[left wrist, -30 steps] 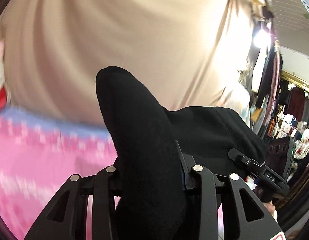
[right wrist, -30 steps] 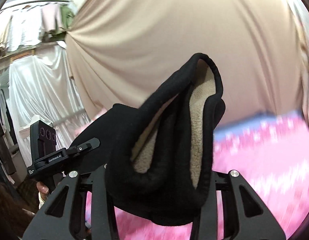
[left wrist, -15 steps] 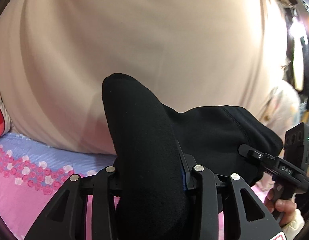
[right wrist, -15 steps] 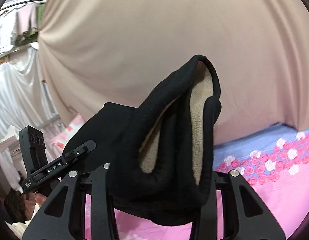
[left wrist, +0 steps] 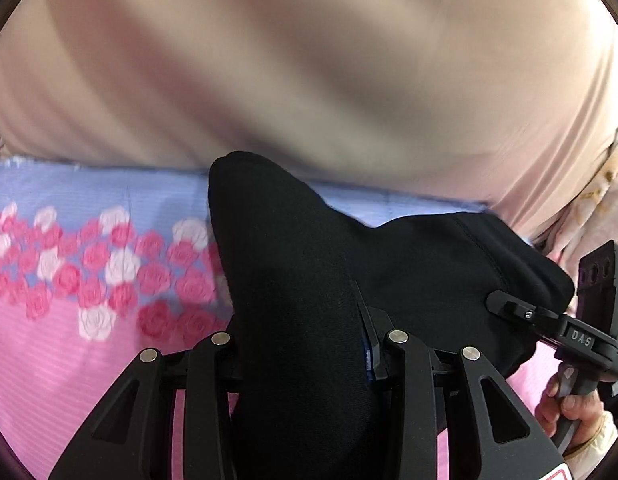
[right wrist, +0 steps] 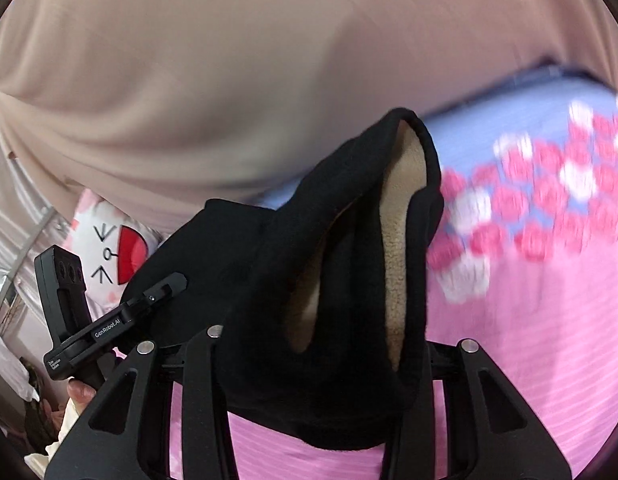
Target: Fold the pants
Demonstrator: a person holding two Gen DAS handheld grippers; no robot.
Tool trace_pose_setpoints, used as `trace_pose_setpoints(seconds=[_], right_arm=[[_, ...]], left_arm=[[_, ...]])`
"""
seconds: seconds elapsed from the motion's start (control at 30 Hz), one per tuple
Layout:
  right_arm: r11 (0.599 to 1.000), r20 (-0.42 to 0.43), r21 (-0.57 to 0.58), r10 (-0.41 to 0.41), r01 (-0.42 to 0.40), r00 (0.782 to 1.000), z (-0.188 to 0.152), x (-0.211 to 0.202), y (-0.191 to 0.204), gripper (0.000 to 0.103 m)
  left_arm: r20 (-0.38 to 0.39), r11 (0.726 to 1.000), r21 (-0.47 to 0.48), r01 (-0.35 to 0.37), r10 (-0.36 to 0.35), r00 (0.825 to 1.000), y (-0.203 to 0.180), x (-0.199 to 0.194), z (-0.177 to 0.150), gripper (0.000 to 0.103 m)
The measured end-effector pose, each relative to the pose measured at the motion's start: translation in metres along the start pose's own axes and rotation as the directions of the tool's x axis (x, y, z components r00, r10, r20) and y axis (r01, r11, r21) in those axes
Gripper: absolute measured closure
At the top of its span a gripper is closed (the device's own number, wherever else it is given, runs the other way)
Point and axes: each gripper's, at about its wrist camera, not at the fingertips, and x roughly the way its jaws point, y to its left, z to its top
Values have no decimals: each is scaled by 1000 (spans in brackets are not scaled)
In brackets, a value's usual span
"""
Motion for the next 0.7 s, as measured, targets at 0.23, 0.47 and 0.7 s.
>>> trace_pose_setpoints(seconds=[0.23,0.47,0.7], right_arm=[[997,-69,74,-1,6,998,-16,14,-20,51],[985,-109,164,-41,59,993,-21,-37,-36,17],[961,202,-67,-250,268,947,-15,-171,36,80]], left_arm=[[-61,999,-17,-41,40,997,14,22,-13,43],[-112,985,-158,-70,52,992,57,-13,-20,8],[78,979,-112,-169,179,981,36,-128,20,10]])
